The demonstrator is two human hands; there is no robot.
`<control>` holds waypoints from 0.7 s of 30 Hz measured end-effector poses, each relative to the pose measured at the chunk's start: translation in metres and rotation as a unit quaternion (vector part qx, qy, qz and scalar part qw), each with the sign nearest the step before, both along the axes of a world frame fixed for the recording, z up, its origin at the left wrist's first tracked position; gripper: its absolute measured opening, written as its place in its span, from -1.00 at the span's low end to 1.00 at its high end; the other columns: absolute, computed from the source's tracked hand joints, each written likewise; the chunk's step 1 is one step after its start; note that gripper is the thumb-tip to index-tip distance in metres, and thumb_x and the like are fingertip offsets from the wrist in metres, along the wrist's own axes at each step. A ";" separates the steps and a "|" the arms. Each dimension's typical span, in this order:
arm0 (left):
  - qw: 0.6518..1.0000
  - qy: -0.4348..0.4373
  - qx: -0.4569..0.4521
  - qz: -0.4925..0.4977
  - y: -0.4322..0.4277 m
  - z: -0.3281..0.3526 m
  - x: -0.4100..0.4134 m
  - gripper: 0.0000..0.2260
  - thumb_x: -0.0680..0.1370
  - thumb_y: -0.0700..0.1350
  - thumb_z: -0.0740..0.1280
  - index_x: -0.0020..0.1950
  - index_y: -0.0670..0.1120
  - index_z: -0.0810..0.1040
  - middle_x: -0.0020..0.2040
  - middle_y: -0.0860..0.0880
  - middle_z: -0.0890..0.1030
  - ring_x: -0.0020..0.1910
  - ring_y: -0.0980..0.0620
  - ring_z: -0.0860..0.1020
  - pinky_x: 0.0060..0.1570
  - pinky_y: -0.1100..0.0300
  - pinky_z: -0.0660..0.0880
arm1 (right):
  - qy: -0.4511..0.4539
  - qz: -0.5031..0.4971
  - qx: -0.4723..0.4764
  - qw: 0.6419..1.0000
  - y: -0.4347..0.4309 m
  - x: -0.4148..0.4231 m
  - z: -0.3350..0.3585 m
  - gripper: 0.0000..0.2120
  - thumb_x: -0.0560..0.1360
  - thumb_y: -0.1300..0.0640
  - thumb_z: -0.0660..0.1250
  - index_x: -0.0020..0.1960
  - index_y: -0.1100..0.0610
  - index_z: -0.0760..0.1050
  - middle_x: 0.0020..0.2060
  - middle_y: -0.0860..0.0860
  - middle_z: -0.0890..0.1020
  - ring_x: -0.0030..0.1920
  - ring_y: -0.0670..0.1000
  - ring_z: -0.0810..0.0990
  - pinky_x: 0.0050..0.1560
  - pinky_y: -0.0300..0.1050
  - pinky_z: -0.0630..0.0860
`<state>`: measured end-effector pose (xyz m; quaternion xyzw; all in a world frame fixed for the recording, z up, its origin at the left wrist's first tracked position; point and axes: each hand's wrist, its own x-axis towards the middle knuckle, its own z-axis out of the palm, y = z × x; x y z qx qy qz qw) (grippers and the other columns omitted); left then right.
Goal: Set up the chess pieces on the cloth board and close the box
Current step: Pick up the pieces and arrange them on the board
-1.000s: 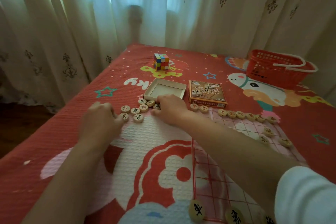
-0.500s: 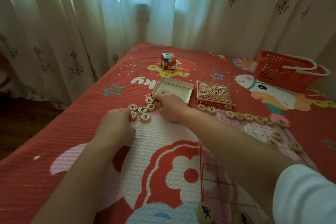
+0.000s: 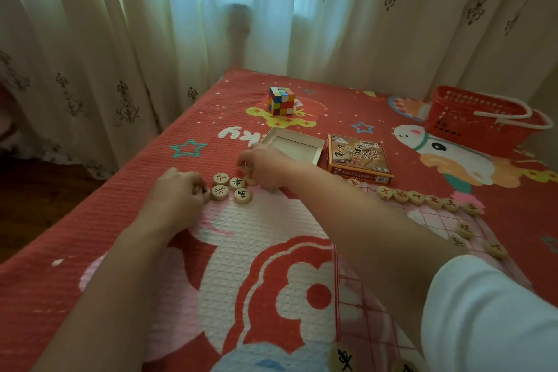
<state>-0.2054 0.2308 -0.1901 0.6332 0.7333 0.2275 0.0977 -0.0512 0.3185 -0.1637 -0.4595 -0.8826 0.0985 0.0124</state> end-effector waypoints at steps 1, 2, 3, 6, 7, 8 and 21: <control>1.000 -0.003 -0.006 -0.017 0.001 0.001 -0.002 -0.79 0.49 -0.09 0.33 0.09 -0.09 0.61 0.01 -0.15 0.51 0.12 -0.14 0.46 0.08 0.15 0.31 | -0.012 0.006 -0.010 1.000 0.001 0.000 0.001 -0.66 0.52 0.29 0.13 0.26 0.15 0.46 0.16 0.11 0.46 0.13 0.09 0.46 0.00 -0.15 0.37; 0.999 -0.003 -0.010 -0.032 0.002 0.001 -0.005 -0.81 0.48 -0.07 0.35 0.06 -0.06 0.61 0.03 -0.13 0.53 0.11 -0.11 0.47 0.06 0.16 0.31 | -0.021 0.014 -0.016 1.000 0.001 0.000 0.003 -0.66 0.51 0.30 0.13 0.24 0.14 0.47 0.16 0.10 0.47 0.13 0.08 0.46 -0.01 -0.16 0.37; 0.999 0.001 -0.014 -0.044 0.001 0.001 -0.006 -0.81 0.47 -0.06 0.36 0.06 -0.04 0.61 0.03 -0.11 0.54 0.09 -0.09 0.47 0.05 0.18 0.31 | -0.030 0.022 -0.020 0.999 0.002 0.000 0.005 -0.66 0.51 0.32 0.14 0.23 0.14 0.48 0.16 0.09 0.48 0.13 0.07 0.45 -0.02 -0.17 0.36; 0.997 0.030 -0.001 -0.070 0.002 -0.001 -0.005 -0.78 0.47 -0.14 0.35 0.11 -0.06 0.60 0.05 -0.11 0.55 0.08 -0.09 0.49 0.04 0.20 0.31 | -0.056 0.040 -0.014 0.998 0.000 0.001 0.010 -0.66 0.48 0.35 0.16 0.19 0.13 0.50 0.15 0.08 0.50 0.10 0.06 0.45 -0.07 -0.18 0.33; 0.996 0.038 0.008 -0.078 0.003 -0.002 -0.004 -0.76 0.47 -0.18 0.34 0.12 -0.07 0.60 0.06 -0.11 0.56 0.08 -0.09 0.50 0.05 0.21 0.31 | -0.055 0.041 -0.012 0.998 0.001 0.003 0.009 -0.66 0.47 0.35 0.16 0.18 0.14 0.50 0.14 0.09 0.50 0.08 0.05 0.45 -0.07 -0.18 0.33; 0.995 0.040 0.016 -0.085 0.004 -0.004 -0.002 -0.76 0.47 -0.20 0.33 0.12 -0.08 0.60 0.06 -0.11 0.56 0.08 -0.10 0.50 0.05 0.21 0.32 | -0.054 0.038 -0.012 0.998 0.002 0.005 0.008 -0.67 0.48 0.35 0.16 0.18 0.15 0.49 0.13 0.09 0.50 0.06 0.04 0.44 -0.07 -0.18 0.33; 0.989 0.040 0.074 -0.125 0.007 -0.006 0.022 -0.77 0.52 -0.16 0.27 0.16 -0.17 0.52 0.07 -0.16 0.48 0.03 -0.19 0.51 0.00 0.02 0.44 | -0.006 0.036 -0.017 0.999 -0.004 0.028 0.013 -0.72 0.49 0.30 0.15 0.14 0.16 0.50 0.10 0.06 0.55 0.04 0.03 0.46 -0.03 -0.17 0.34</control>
